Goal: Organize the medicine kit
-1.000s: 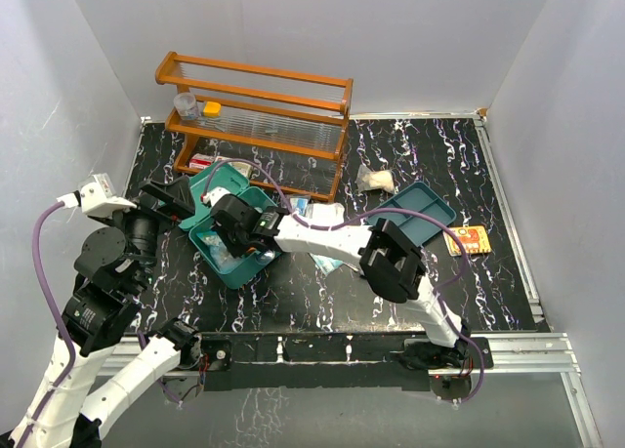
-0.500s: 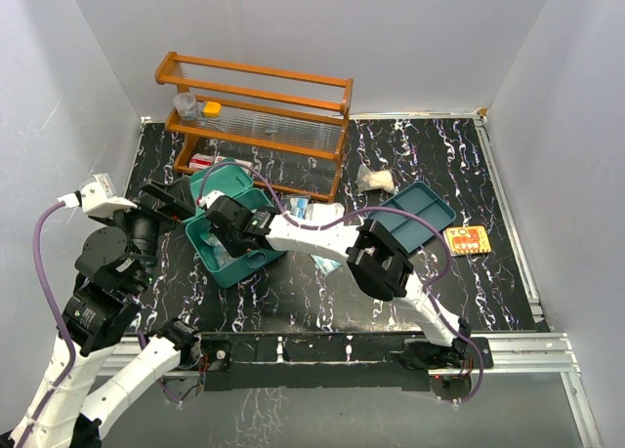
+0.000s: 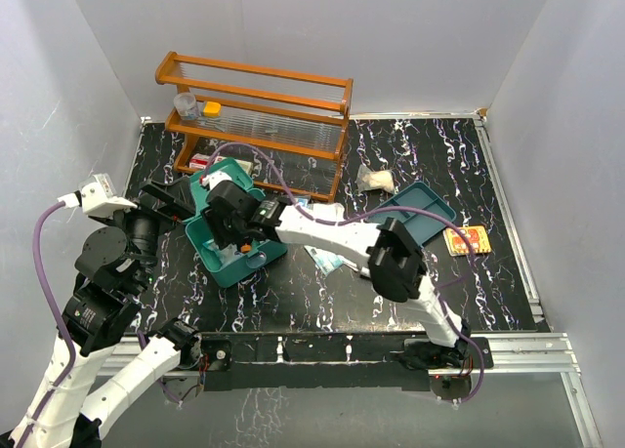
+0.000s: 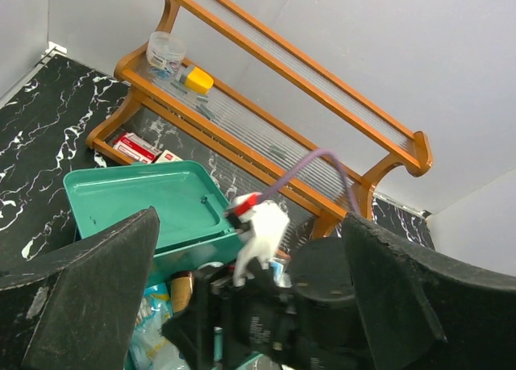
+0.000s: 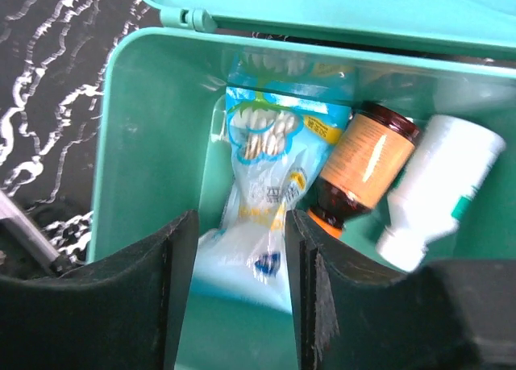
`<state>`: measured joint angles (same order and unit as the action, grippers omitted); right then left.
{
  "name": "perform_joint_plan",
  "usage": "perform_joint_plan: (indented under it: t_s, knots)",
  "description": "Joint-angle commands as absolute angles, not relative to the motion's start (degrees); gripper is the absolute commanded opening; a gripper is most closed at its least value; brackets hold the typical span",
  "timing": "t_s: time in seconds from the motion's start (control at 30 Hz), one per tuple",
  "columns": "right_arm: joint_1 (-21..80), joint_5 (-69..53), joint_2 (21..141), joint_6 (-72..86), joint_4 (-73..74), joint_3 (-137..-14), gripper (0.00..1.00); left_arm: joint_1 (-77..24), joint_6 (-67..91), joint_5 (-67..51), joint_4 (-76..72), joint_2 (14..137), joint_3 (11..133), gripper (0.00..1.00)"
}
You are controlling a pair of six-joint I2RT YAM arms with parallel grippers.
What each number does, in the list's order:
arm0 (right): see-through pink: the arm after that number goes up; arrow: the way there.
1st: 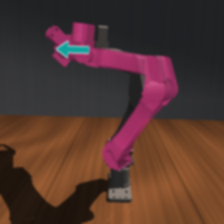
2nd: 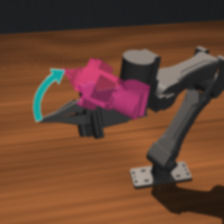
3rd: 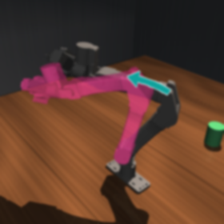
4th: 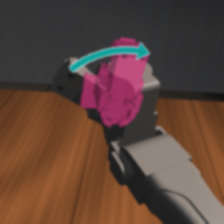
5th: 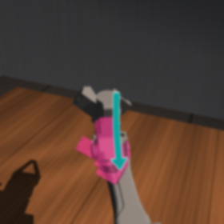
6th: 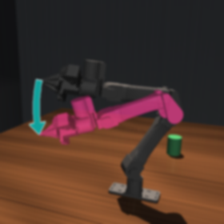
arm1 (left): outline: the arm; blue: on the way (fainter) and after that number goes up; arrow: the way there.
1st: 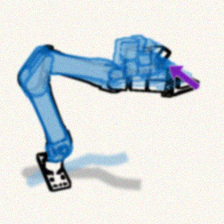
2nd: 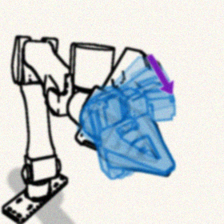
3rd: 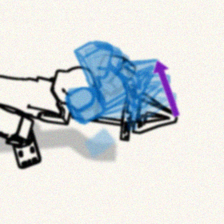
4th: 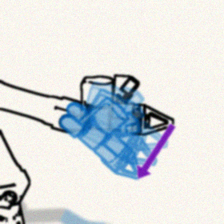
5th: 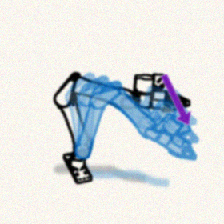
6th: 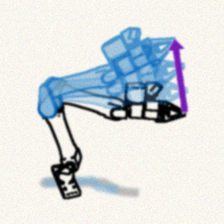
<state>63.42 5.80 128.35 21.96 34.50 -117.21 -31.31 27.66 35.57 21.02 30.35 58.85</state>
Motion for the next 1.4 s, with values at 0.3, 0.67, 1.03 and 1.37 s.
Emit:
perform_joint_plan:
  t_s: [0.3, 0.67, 1.03, 1.37]
  knots:
    - [55.97, 17.85, 92.90, 35.62, 17.93, -83.71, 0.54, -31.46, 24.07, 24.72, 17.67, 32.35, 60.84, 0.96]
    - [47.73, 20.18, 90.79, 46.18, 11.89, -67.62, 0.58, -31.46, 25.16, 16.90, 15.39, 38.02, 60.43, 0.96]
    - [44.93, 16.08, 103.86, 48.08, 4.84, -69.93, 0.55, -31.46, 31.70, 16.63, 14.83, 40.51, 58.43, 0.96]
    - [43.89, 14.84, 108.09, 52.59, 2.98, -69.15, 0.50, -31.40, 33.36, 17.33, 15.68, 40.83, 58.18, 0.96]
